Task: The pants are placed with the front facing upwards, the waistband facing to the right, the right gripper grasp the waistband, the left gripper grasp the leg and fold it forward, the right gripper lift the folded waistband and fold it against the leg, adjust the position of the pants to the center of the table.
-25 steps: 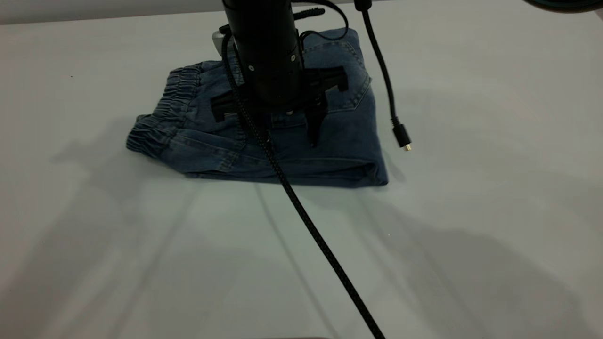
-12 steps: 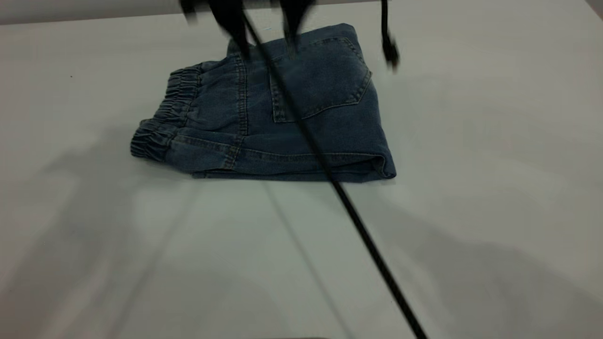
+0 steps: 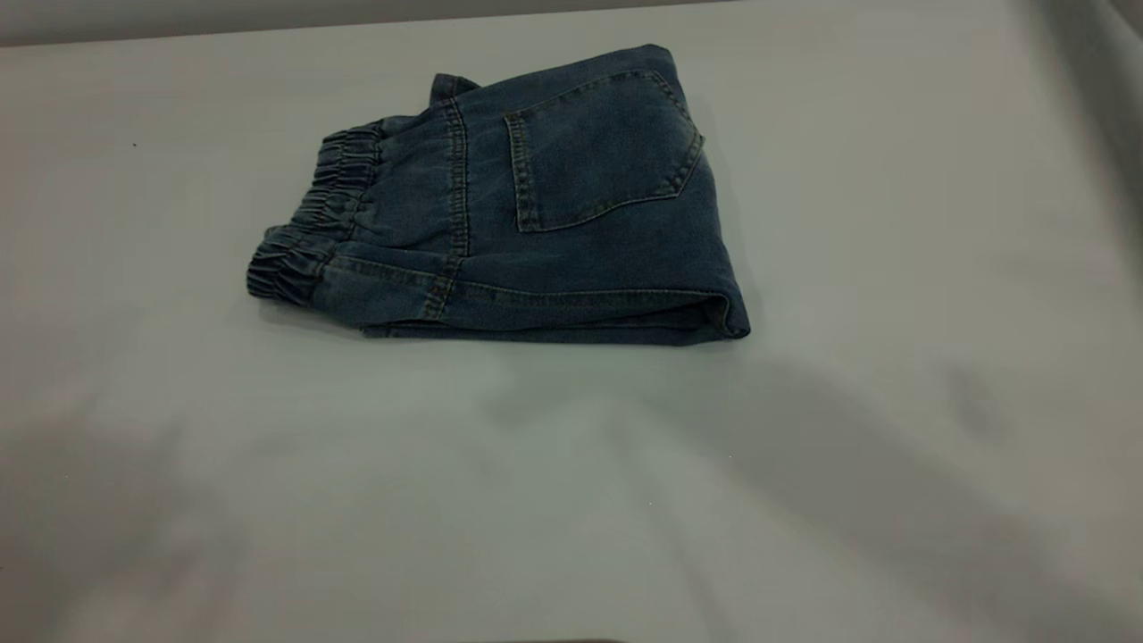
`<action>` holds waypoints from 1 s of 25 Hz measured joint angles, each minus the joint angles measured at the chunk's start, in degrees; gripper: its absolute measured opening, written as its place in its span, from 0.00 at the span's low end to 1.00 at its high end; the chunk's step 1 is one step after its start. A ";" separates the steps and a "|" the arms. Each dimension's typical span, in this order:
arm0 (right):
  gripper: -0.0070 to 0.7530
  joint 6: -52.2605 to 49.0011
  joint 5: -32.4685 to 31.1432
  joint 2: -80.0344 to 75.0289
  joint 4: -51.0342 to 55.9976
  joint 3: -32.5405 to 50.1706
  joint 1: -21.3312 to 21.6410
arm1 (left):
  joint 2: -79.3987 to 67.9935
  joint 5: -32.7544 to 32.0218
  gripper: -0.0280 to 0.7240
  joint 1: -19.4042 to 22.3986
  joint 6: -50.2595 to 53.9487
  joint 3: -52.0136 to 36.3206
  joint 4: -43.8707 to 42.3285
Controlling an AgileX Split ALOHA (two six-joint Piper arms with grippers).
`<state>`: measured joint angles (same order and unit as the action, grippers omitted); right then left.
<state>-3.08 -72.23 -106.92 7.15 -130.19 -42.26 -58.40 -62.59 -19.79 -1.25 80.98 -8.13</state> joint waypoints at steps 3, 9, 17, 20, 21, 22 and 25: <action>0.51 1.62 -0.20 6.70 0.14 0.27 0.00 | 3.92 -4.53 0.63 0.00 -0.05 -0.07 0.21; 0.51 3.08 -0.30 22.14 0.14 11.78 0.00 | 10.95 -4.57 0.63 0.00 -0.16 -0.81 0.61; 0.51 3.89 -0.57 42.53 -0.01 42.89 0.00 | 23.68 -4.57 0.63 0.00 -1.29 -14.57 4.13; 0.51 3.89 -0.51 49.87 -0.53 55.36 0.00 | 28.55 -4.57 0.63 0.00 -1.29 -23.21 4.42; 0.51 3.89 -0.39 51.86 -0.74 59.66 0.00 | 29.85 -4.57 0.63 0.00 -1.24 -25.67 4.54; 0.51 3.77 -0.01 54.25 -1.18 63.18 0.00 | 31.35 -4.57 0.63 0.00 -1.11 -28.63 4.54; 0.51 2.42 3.74 61.08 -3.36 74.80 0.00 | 35.16 -4.57 0.63 0.00 0.18 -36.78 4.54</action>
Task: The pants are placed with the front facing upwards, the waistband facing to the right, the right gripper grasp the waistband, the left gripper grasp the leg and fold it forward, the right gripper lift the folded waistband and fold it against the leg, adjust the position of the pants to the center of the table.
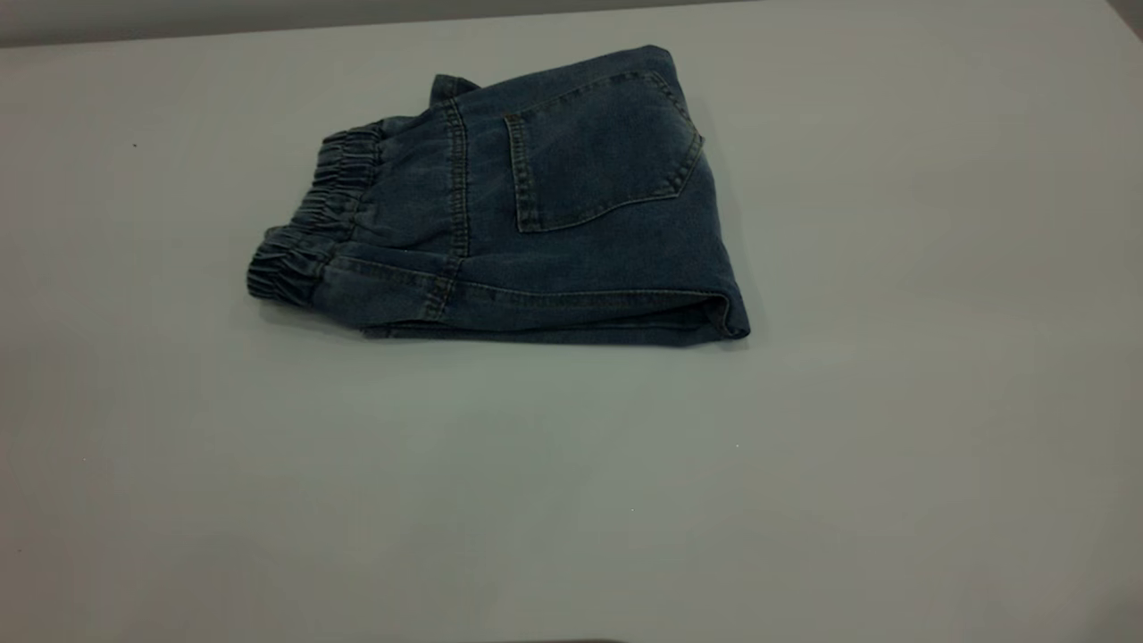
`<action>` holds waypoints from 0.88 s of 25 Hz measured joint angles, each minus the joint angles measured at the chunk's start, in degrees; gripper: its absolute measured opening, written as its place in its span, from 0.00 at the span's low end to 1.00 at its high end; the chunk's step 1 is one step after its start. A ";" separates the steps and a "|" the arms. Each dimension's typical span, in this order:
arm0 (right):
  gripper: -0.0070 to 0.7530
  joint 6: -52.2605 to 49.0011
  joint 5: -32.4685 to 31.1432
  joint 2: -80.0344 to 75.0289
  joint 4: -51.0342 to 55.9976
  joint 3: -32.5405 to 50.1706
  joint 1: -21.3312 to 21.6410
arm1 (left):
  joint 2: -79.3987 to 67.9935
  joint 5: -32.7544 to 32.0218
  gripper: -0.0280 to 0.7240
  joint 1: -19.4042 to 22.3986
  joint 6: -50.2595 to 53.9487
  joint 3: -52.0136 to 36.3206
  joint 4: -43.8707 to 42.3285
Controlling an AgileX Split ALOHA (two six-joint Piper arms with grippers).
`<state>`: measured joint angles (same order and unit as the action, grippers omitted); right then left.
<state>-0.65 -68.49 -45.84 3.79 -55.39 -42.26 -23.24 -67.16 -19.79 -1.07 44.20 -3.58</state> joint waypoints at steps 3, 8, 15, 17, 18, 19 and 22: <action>0.51 -1.14 4.24 6.75 -2.04 11.48 0.00 | 3.36 0.00 0.63 0.00 1.71 -7.59 0.42; 0.51 -1.64 6.42 17.12 -2.63 24.42 0.00 | 6.73 0.55 0.63 0.00 2.44 -14.01 3.58; 0.51 -2.51 4.07 26.65 -0.96 27.82 0.00 | 7.64 3.04 0.63 0.00 1.60 -15.93 3.22; 0.51 -2.53 4.14 28.52 -0.31 28.37 0.00 | 7.64 3.04 0.63 0.00 1.60 -16.13 3.16; 0.51 -2.53 4.14 29.39 -0.25 28.46 0.00 | 7.64 3.04 0.63 0.00 1.60 -16.13 3.16; 0.51 -2.53 4.18 30.09 -0.25 28.57 0.00 | 7.64 3.07 0.63 0.00 1.55 -16.13 3.09; 0.51 -2.53 4.18 30.69 -0.25 28.67 0.00 | 7.64 3.07 0.63 0.00 1.55 -16.13 3.03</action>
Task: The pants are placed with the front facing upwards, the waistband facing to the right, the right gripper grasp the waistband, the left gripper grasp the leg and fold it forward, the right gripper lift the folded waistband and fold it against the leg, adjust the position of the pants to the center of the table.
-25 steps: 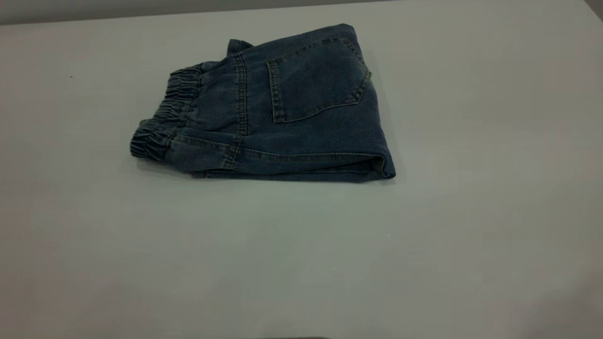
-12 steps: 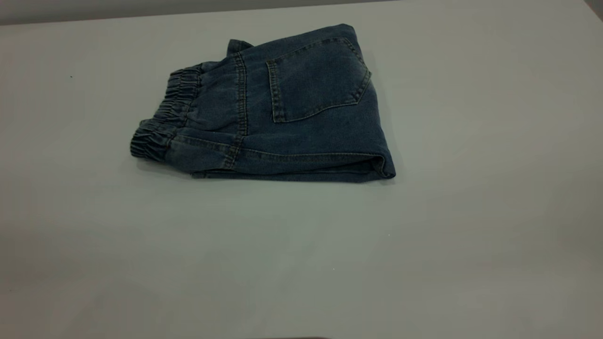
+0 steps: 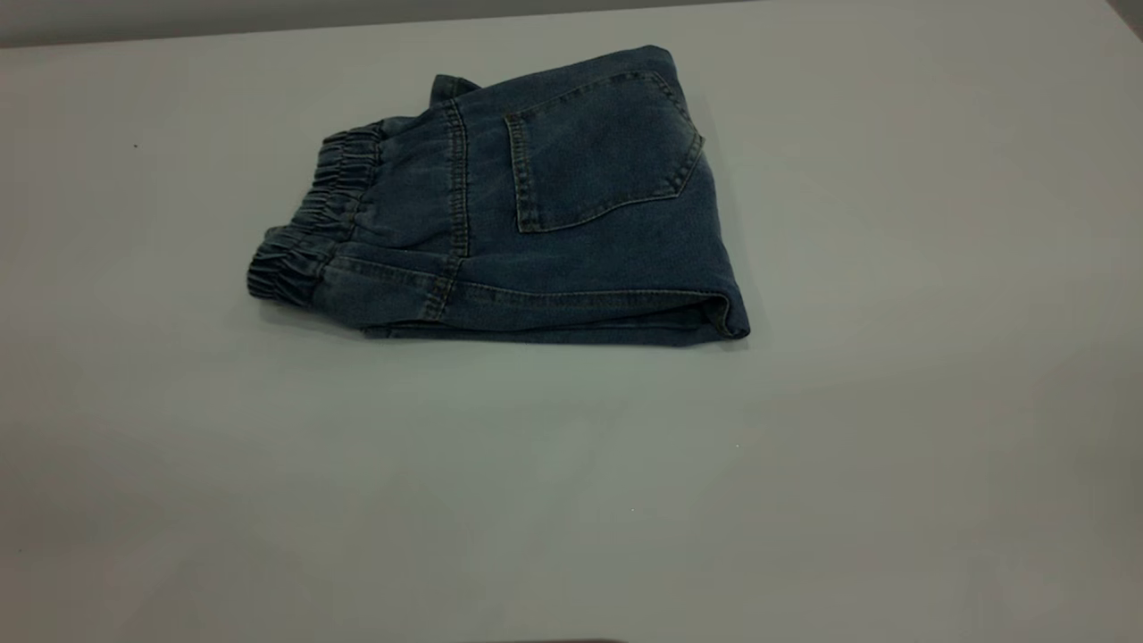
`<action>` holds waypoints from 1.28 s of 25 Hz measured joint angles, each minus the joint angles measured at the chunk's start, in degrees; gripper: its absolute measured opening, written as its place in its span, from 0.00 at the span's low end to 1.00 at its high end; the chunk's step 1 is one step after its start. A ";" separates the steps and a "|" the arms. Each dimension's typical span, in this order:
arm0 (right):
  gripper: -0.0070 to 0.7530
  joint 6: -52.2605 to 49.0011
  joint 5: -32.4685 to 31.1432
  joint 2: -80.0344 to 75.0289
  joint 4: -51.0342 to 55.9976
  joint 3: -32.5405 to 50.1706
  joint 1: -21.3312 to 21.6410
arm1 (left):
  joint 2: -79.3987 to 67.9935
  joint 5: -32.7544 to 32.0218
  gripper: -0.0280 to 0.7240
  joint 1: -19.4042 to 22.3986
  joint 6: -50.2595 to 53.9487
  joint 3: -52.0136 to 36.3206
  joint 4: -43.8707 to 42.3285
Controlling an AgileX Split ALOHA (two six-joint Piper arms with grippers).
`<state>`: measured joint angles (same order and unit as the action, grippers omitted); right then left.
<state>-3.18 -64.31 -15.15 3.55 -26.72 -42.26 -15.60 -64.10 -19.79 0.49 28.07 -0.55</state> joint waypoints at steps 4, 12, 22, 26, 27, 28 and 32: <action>0.51 0.00 0.00 0.11 0.04 0.00 0.00 | 0.00 0.05 0.63 0.00 -0.02 0.00 0.00; 0.51 0.00 0.00 0.61 0.16 0.00 0.37 | 0.02 0.06 0.63 0.18 -0.49 0.00 0.00; 0.51 0.00 0.00 3.94 2.22 0.00 33.21 | 6.03 0.11 0.63 16.75 -0.49 0.00 -0.05; 0.51 0.00 -0.06 10.66 2.28 0.00 37.13 | 9.33 -0.04 0.63 19.96 -0.49 0.00 -0.05; 0.51 0.00 -0.17 12.06 2.28 0.00 37.27 | 9.98 -0.05 0.63 20.22 -0.49 0.00 -0.05; 0.51 0.00 -0.17 13.62 2.28 0.00 37.27 | 10.48 -0.05 0.63 20.38 -0.49 0.00 -0.05; 0.51 0.00 -0.40 15.69 2.54 0.00 37.27 | 12.85 -0.10 0.63 20.43 -0.49 0.00 -0.05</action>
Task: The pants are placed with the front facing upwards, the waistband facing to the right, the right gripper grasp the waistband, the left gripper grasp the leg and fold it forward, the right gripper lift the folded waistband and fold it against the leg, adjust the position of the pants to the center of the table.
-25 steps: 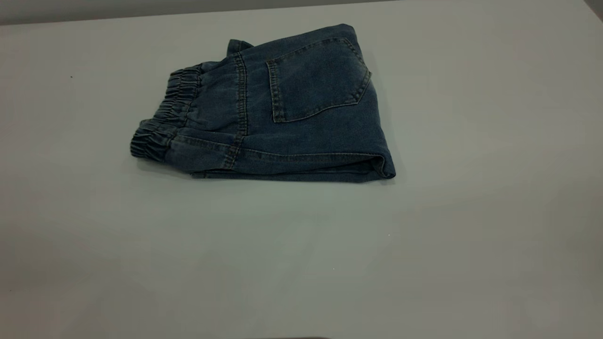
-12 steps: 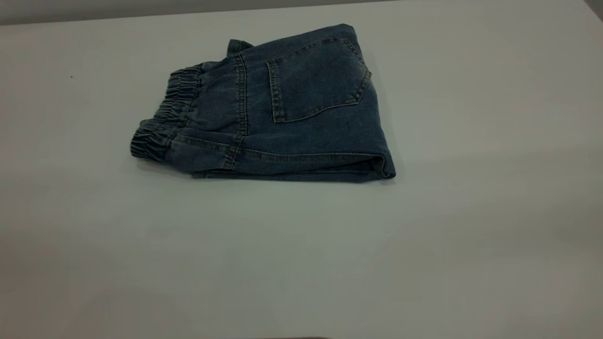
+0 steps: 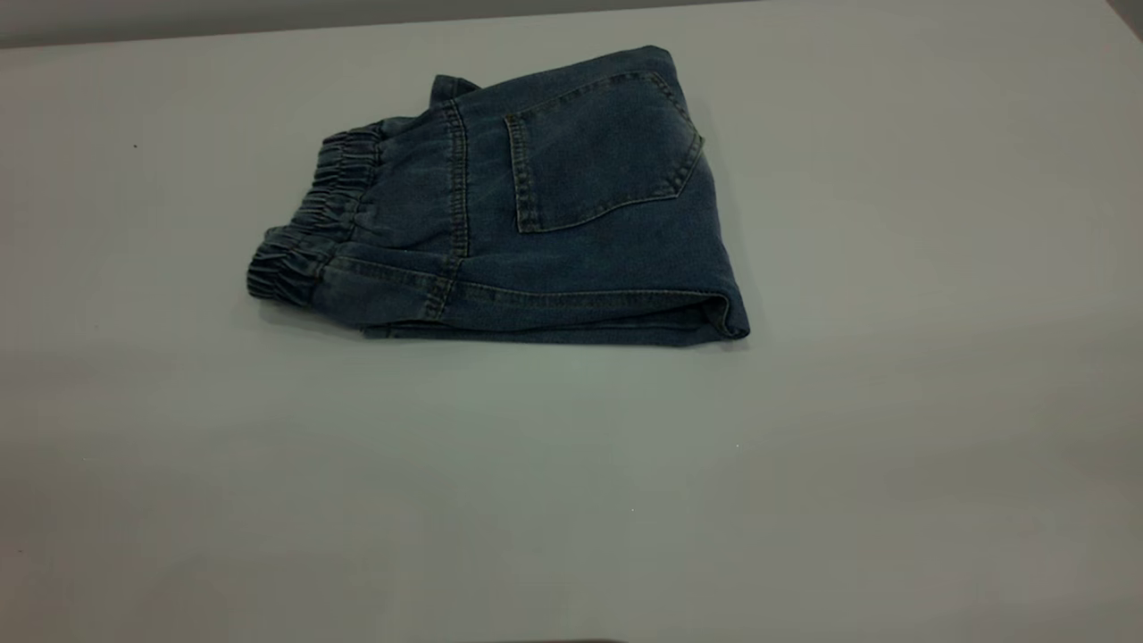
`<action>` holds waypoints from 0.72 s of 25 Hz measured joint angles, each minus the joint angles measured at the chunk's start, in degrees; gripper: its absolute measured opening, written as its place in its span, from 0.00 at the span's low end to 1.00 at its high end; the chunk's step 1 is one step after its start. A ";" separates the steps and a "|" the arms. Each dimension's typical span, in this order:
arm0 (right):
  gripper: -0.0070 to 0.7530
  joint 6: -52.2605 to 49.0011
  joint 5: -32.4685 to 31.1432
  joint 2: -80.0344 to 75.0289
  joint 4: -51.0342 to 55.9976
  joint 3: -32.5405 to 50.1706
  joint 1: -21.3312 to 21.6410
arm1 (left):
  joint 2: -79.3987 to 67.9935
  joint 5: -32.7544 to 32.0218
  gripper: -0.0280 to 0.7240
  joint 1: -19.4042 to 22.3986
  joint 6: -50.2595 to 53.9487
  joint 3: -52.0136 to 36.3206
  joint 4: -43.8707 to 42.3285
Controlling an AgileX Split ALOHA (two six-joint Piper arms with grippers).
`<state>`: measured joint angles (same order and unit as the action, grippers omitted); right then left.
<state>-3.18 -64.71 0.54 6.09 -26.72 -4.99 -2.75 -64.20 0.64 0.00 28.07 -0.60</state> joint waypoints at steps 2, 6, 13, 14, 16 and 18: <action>0.51 0.00 0.00 0.00 0.17 0.00 0.00 | 1.95 0.00 0.63 0.00 0.00 0.00 0.00; 0.51 0.00 0.00 0.00 0.30 0.00 0.00 | 3.74 -0.21 0.63 0.00 0.00 0.00 0.00; 0.51 0.00 0.00 0.00 0.40 0.00 0.00 | 3.74 -0.21 0.63 0.00 0.00 0.00 0.00; 0.51 0.00 0.00 0.00 0.40 0.00 0.00 | 3.74 -0.21 0.63 0.00 0.00 0.00 0.00; 0.51 0.00 0.00 0.00 0.40 0.00 0.00 | 3.74 -0.21 0.63 0.00 0.00 0.00 0.00; 0.51 0.00 0.00 0.00 0.40 0.00 0.00 | 3.74 -0.21 0.63 0.00 0.00 0.00 0.00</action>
<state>-3.18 -64.71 0.54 6.49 -26.72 -4.99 0.99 -64.41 0.64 0.00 28.07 -0.60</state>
